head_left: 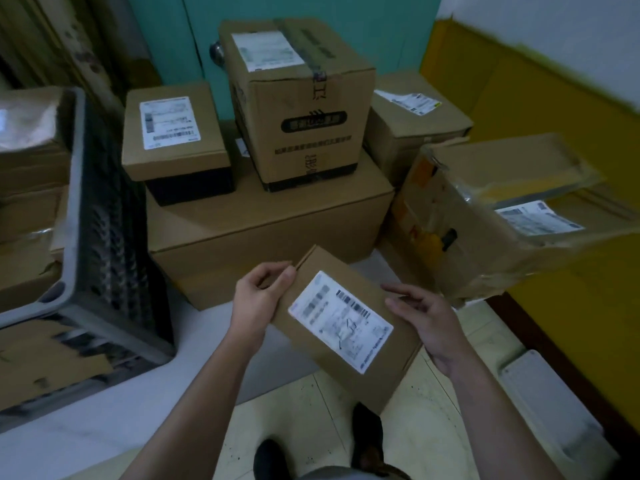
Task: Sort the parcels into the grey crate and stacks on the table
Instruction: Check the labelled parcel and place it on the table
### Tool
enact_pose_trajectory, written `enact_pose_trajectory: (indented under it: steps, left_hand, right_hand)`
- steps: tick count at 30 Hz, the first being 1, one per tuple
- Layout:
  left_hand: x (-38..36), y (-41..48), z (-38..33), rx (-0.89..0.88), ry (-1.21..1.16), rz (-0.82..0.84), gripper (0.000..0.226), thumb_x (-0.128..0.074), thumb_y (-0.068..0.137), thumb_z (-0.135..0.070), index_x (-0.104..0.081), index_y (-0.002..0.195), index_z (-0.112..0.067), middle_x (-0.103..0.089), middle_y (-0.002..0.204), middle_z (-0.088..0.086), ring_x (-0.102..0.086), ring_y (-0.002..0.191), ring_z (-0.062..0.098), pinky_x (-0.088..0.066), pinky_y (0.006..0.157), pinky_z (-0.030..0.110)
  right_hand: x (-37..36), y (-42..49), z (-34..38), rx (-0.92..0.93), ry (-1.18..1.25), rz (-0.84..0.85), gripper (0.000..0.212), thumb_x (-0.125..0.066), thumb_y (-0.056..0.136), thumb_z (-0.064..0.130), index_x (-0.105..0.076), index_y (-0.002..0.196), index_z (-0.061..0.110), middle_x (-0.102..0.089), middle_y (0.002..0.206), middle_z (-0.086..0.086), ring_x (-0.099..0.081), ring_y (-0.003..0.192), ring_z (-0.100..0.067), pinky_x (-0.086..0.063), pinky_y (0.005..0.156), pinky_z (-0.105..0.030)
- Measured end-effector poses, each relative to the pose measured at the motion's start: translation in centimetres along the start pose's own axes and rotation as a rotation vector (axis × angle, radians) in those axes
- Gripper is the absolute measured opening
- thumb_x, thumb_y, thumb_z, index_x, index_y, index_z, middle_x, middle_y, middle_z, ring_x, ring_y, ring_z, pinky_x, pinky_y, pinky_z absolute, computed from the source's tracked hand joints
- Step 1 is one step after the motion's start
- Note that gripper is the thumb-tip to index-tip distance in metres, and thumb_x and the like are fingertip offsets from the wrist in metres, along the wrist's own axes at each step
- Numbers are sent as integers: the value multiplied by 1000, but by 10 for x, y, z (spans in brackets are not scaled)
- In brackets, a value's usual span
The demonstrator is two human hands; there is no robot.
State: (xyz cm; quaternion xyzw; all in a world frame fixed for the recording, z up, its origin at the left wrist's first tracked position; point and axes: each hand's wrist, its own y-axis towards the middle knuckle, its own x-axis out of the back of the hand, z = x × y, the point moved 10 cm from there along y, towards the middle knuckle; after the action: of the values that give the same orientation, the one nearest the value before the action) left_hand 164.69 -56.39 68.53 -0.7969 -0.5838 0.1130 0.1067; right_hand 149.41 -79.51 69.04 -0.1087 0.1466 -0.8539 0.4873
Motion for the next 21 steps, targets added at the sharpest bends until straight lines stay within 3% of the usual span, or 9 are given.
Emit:
enact_pose_trajectory:
  steps: [4, 8, 11, 15, 21]
  left_hand:
    - [-17, -3, 8, 33, -125, 46, 39, -78, 75, -22, -67, 112, -16, -67, 106, 22, -68, 92, 29, -55, 76, 42]
    - [-28, -1, 7, 10, -103, 36, 36, -75, 82, -9, -67, 116, -17, -62, 114, 32, -69, 96, 36, -56, 78, 46]
    - [-28, -1, 1, 3, -151, -19, 41, -75, 82, -9, -61, 120, -18, -70, 108, 23, -70, 98, 35, -56, 80, 44]
    - [-41, -5, -11, 12, -214, -13, 71, -79, 68, -24, -51, 134, -16, -74, 112, 9, -70, 107, 29, -51, 101, 50]
    - [-101, -24, -53, -84, -99, 235, 81, -77, 74, -19, -41, 146, -32, -75, 114, -1, -73, 102, 23, -60, 86, 48]
  right_hand:
    - [27, 3, -2, 28, 71, -146, 13, -70, 89, 18, -72, 101, 19, -76, 85, 8, -70, 75, -5, -52, 57, -17]
    - [35, 4, -4, 16, 70, -152, 14, -70, 88, 17, -72, 101, 14, -76, 87, 3, -70, 77, -10, -53, 58, -19]
    - [33, 3, -1, 13, 78, -102, 20, -71, 85, 17, -71, 105, 13, -76, 91, -1, -71, 81, -15, -55, 61, -24]
    - [29, -6, 16, 64, 120, -93, 39, -75, 71, 24, -70, 109, 17, -76, 97, -4, -72, 89, -22, -58, 72, -36]
    - [51, -22, 65, 234, 202, -327, 31, -75, 71, 29, -72, 100, 20, -76, 92, 0, -72, 87, -22, -60, 74, -40]
